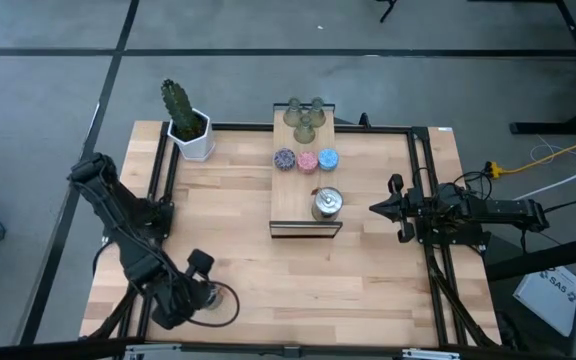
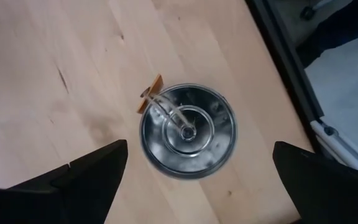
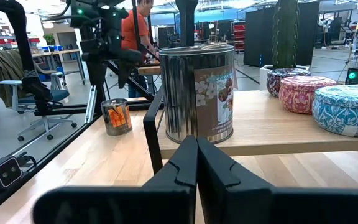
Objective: Pick & Place candle stick holders
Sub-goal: Put the silver scented candle can on the shelf
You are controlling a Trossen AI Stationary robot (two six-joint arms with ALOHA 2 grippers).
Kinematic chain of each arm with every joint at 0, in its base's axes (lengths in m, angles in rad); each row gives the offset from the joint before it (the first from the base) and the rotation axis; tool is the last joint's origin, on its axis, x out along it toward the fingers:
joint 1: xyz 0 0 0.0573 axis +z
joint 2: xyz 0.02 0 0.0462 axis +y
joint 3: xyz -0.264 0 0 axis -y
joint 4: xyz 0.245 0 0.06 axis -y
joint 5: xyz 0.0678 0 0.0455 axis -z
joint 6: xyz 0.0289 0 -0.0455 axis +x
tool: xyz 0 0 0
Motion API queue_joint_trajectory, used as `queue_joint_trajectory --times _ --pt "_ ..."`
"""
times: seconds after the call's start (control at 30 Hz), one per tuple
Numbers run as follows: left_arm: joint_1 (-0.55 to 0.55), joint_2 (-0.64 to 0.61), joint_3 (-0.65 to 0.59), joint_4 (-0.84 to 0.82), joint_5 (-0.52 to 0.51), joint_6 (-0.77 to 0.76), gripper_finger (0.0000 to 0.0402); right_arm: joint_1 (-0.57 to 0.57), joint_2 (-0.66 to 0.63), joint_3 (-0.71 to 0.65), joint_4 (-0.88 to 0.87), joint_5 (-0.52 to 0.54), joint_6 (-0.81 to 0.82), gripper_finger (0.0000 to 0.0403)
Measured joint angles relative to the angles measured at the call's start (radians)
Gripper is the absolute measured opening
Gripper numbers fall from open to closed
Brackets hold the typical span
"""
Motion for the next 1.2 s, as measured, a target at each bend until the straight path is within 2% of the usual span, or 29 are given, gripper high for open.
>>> queue_joint_trajectory --times 0.27,0.5,1.2 --pt "0.0 0.05 0.0 0.018 0.018 -0.011 0.04 0.0 0.0 0.0 0.0 0.0 0.0 0.0005" --pt "0.002 0.041 -0.048 0.059 0.03 0.0 0.04 0.0 0.0 0.0 0.0 0.0 0.0 0.0005" --pt "0.023 0.034 -0.049 0.089 -0.007 0.025 0.04 0.0 0.0 0.0 0.0 0.0 0.0 0.0005"
